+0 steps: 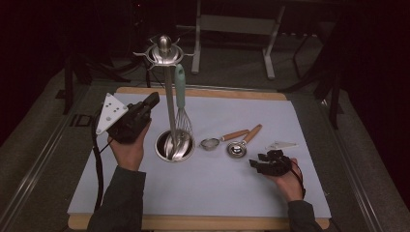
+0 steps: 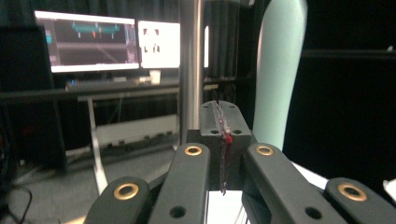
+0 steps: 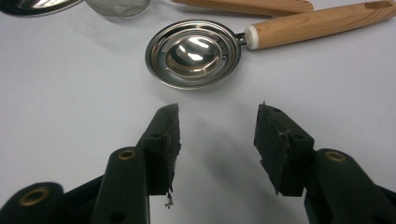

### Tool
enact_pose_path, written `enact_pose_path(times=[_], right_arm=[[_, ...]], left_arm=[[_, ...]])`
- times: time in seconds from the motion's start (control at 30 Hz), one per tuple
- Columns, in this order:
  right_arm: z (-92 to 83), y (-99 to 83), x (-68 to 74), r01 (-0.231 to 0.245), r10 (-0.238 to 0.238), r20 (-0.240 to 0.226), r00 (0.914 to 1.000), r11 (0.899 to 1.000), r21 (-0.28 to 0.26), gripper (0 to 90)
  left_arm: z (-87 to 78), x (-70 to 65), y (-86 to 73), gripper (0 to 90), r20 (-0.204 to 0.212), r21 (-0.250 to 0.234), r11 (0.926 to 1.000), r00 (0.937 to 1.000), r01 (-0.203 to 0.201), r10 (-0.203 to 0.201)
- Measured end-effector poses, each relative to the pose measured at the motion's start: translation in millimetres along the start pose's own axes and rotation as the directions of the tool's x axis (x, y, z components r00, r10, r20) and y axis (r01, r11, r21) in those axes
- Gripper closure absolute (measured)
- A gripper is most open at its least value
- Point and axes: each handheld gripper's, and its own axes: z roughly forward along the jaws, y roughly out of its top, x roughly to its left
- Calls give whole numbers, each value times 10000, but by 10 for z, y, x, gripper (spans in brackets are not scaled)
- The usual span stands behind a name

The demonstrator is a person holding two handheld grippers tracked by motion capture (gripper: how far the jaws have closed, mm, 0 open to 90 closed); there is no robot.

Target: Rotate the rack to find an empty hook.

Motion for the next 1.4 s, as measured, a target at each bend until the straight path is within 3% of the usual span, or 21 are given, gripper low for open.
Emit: enact_pose_path(times=[0.17,0.47,0.83,1.4], right_arm=[[-3,-2,-1,-4,3,27,10000,10000,37,502],[6,-9,8,70,-71,126,9999,9999,102,502],[-7,-10,3,61,-63,135,9999,9999,115,502],[-5,-19,-9,67,-71,185,9998,9998,192,502]], left_arm=[[6,-20,222,898,-17,-709,9974,10000,-95,94],[38,-109,458,898,-102,-1154,9921,9988,-494,485],[72,-67,478,898,-262,-933,9938,9979,-610,588],[55,118,500,898,-635,-754,9964,9974,-392,345]])
